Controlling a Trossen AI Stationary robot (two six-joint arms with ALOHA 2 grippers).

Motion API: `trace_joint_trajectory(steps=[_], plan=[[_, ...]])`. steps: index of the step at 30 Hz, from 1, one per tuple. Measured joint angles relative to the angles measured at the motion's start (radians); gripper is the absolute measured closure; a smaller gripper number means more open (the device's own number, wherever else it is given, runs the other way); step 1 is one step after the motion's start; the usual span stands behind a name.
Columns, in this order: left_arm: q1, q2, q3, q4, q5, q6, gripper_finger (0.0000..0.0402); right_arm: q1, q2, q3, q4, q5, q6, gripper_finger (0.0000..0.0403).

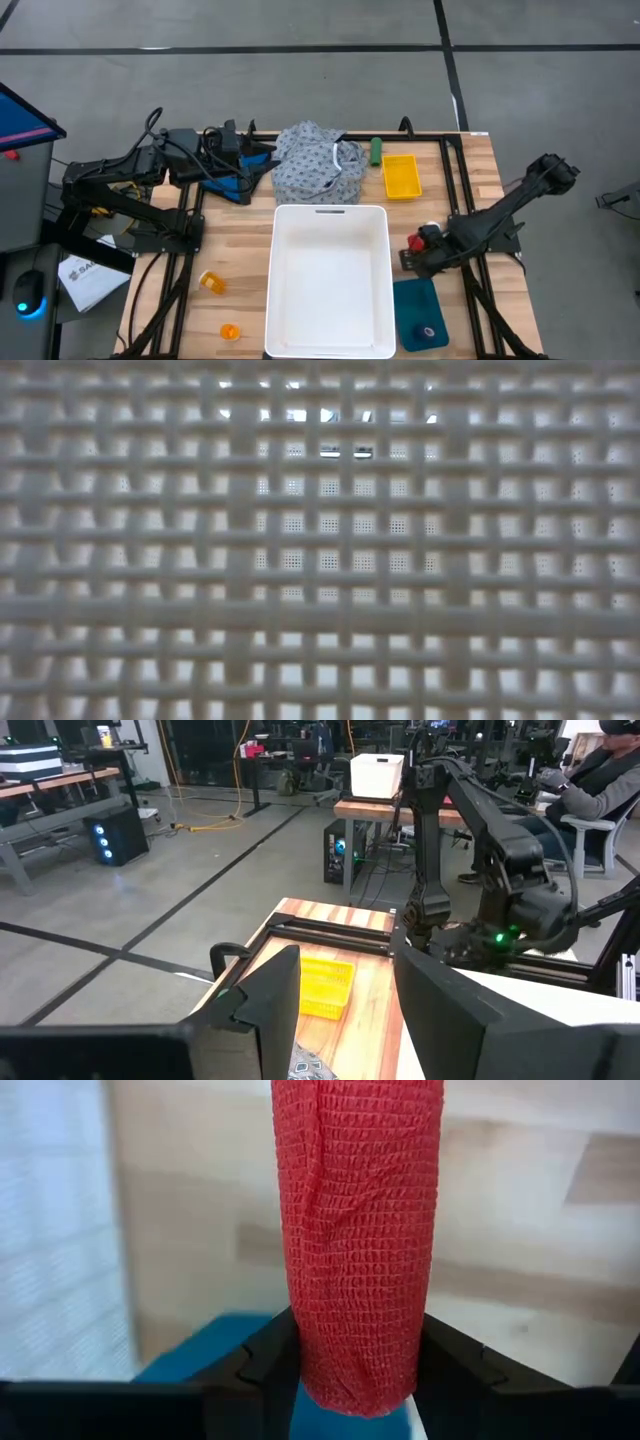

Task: Pick & place medical supplies in basket/bin
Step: Put the red bandage into the blue bin

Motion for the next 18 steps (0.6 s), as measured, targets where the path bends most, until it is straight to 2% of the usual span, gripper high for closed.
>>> trace_joint_trajectory(steps=[8, 18], plan=[[0.000, 0.000, 0.000, 0.000, 0.000, 0.000, 0.0247, 0.051, -0.105, 0.047, -0.011, -0.026, 0.021, 0.0256], [0.000, 0.000, 0.000, 0.000, 0.000, 0.000, 0.0247, 0.063, -0.223, 0.080, -0.020, -0.068, 0.044, 0.0257]])
